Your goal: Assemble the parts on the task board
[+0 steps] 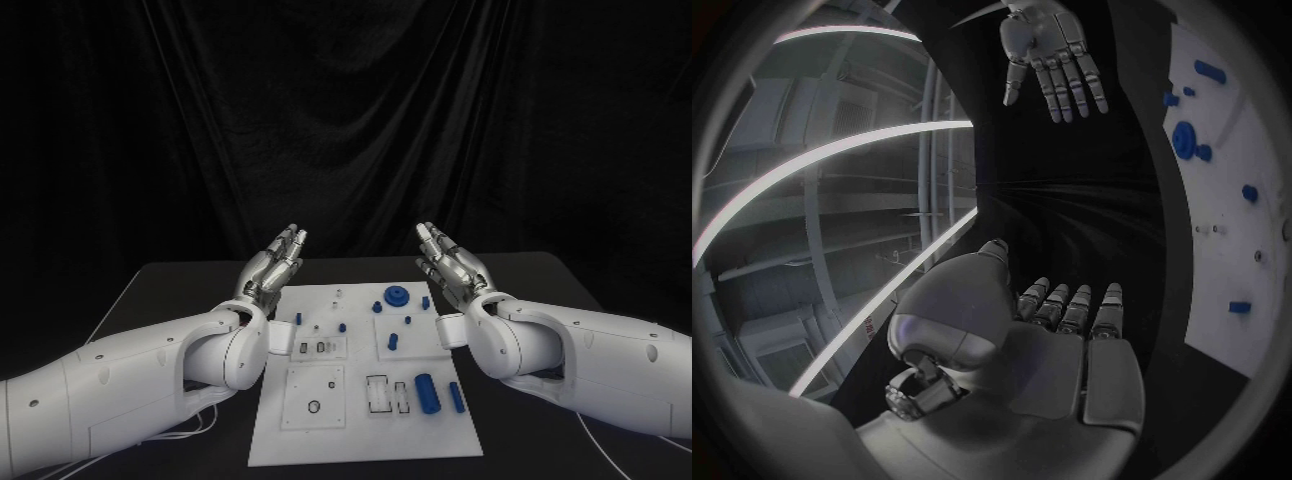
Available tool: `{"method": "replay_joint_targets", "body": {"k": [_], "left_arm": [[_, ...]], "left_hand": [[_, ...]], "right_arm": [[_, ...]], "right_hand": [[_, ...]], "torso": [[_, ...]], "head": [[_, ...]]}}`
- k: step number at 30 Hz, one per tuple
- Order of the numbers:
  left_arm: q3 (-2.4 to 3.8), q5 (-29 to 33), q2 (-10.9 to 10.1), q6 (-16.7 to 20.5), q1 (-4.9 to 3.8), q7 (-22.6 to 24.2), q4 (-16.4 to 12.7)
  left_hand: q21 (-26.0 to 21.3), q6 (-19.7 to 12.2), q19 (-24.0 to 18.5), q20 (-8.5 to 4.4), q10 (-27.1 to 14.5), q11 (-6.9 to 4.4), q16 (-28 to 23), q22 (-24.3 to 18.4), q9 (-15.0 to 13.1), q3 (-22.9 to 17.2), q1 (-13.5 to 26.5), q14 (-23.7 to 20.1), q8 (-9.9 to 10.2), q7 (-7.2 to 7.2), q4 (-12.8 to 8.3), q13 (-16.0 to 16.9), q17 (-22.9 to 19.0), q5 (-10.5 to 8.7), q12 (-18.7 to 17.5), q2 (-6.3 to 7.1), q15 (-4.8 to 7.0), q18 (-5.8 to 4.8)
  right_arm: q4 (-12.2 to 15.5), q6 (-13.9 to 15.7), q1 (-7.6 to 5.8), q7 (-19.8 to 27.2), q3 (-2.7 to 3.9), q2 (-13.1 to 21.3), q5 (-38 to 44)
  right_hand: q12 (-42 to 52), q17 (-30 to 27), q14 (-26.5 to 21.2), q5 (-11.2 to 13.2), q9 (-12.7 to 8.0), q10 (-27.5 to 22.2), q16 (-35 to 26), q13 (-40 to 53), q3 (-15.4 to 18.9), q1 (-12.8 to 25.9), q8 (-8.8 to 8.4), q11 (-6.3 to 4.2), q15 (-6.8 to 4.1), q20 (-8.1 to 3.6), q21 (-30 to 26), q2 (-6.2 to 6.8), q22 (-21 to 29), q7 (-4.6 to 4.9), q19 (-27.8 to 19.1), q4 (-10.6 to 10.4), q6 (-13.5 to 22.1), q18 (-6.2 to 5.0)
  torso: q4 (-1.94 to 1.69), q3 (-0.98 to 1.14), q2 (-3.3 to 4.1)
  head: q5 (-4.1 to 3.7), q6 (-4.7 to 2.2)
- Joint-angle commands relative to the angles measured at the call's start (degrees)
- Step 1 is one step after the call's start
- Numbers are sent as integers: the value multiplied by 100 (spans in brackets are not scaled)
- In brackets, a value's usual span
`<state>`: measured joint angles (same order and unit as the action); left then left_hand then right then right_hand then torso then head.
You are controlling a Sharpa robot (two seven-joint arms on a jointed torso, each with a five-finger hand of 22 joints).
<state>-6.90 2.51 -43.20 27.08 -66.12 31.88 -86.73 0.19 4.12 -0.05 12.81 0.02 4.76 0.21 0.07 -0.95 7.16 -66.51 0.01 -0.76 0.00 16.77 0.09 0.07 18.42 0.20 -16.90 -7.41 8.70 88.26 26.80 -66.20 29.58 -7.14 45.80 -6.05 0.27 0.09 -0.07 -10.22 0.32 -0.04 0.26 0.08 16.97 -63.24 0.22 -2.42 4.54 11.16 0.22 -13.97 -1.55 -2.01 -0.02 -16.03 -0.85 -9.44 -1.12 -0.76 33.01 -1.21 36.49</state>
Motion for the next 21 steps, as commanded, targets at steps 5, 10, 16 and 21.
{"method": "replay_joint_targets", "body": {"k": [5, 10, 16, 21], "left_arm": [[-289, 326, 94, -2165, -313, 697, 155], [-439, 410, 134, -2760, -453, 849, 227], [-513, 451, 153, -3053, -522, 924, 262], [-519, -35, -379, -2991, -528, 1466, 126]], "left_hand": [[-19, 148, 5, 100, 51, 133, -21, -7, -24, -1, -84, -1, -62, 51, 9, 16, -7, 60, 11, 3, -75, 107], [116, 495, 139, 247, 367, 341, 61, 98, -79, 2, -404, 62, -146, 271, -11, 125, 37, 377, 318, 35, -207, 134], [254, 802, 340, 302, 505, 391, 196, 179, -125, -133, -761, 177, -241, 448, -82, 171, 83, 739, 617, 65, -244, 143], [376, 1049, 541, 350, 591, 397, 342, 240, -164, -285, -966, 300, -346, 599, -161, 207, 121, 853, 881, 80, -293, 144]], "right_arm": [[-90, -2227, -317, -179, -320, 69, -803], [-143, -3025, -502, -228, -530, 107, -1085], [-177, -3538, -622, -259, -666, 131, -1267], [-226, -4014, -671, -194, -704, 392, -1047]], "right_hand": [[-27, -9, 7, -31, 27, 4, -26, -8, 39, -94, 67, 124, 113, 102, -22, -14, 155, 55, 2, 1, -96, -78], [-27, -9, 7, -31, 45, 4, -26, -8, 41, -104, 118, 224, 183, 173, -22, -18, 155, 129, 2, 0, -162, -78], [-27, -9, 7, -82, 97, 4, -26, -8, 29, -183, 295, 442, 341, 390, 60, -7, 90, 302, 90, 32, -369, -100], [429, 231, 399, -551, 174, 216, 484, 140, -1, -554, 631, 856, 556, 542, 563, 18, -182, 390, 880, 131, -672, -89]], "torso": [[-1, -1, 2], [-1, -1, 2], [-1, -1, 2], [3, 33, 168]], "head": [[0, 0], [0, 0], [0, 0], [-16, 228]]}}
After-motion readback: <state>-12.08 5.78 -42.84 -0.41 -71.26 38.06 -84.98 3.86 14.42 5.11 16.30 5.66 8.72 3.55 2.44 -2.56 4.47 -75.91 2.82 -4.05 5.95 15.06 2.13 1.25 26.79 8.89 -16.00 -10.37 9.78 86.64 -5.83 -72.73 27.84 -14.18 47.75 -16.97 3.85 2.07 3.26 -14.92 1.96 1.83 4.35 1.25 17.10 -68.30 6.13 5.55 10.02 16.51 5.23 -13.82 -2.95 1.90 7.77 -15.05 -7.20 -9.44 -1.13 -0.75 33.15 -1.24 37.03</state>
